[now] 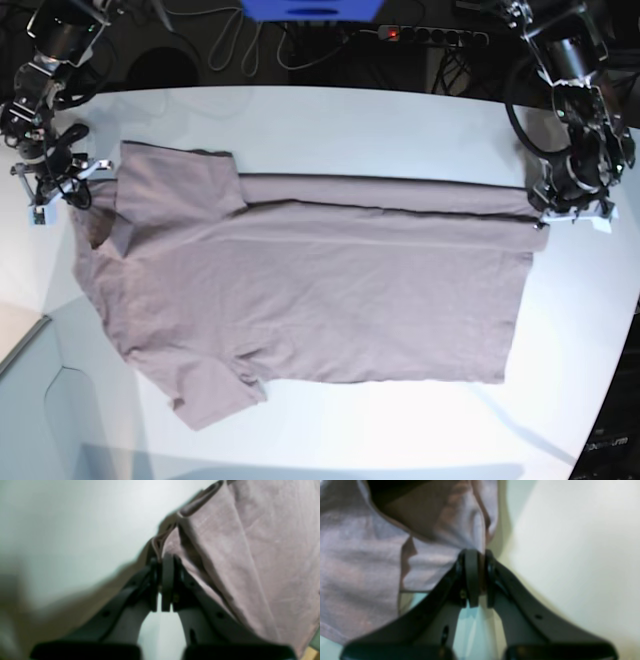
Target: Layout the t-shirt on the table in an organized manner, then fold the t-shirt properly
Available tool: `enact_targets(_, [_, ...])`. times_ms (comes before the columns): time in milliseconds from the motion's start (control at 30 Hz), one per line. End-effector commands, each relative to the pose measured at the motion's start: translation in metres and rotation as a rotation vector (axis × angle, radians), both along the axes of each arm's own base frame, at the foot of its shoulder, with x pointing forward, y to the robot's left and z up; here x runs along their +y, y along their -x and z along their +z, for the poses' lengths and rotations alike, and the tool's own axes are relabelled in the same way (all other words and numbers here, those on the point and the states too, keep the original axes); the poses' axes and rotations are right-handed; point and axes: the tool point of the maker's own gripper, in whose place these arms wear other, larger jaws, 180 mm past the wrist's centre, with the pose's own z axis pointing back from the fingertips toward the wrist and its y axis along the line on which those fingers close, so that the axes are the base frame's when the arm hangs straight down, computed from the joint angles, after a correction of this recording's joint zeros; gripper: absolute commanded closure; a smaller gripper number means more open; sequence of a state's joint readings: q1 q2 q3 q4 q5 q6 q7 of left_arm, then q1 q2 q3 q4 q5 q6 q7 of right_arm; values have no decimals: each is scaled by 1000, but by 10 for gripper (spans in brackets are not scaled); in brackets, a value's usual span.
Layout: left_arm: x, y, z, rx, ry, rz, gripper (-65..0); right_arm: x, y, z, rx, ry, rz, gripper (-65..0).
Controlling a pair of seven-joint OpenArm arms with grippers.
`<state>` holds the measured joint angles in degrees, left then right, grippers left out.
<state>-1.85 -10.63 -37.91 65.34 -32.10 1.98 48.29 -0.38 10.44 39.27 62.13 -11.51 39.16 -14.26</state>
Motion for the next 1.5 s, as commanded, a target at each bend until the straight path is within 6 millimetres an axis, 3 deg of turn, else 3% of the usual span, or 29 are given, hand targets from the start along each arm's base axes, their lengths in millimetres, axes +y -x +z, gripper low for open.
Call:
enact_targets(0, [13,7,6,19,-53,7,0,-5,15,-7,68,24,19,0])
enact_targets(167, [16,10,14,6,-80,-3,0,-5,29,-14,96,20,17,0])
enact_targets(533, [20,54,-6,96,-93,-5,0,-6,57,-25,149,21,13,0])
enact_targets(667, [21,63,0,92,-121,-18,0,-6,62,-27,159,21,13,0])
enact_targets(833, [23,67,10,78,-152,-32,0,-6,70,-30,169,20,14,0])
enact_targets(1467, [24,81,5,106,-152,-31,0,-6,82,-31,144,20,16,0])
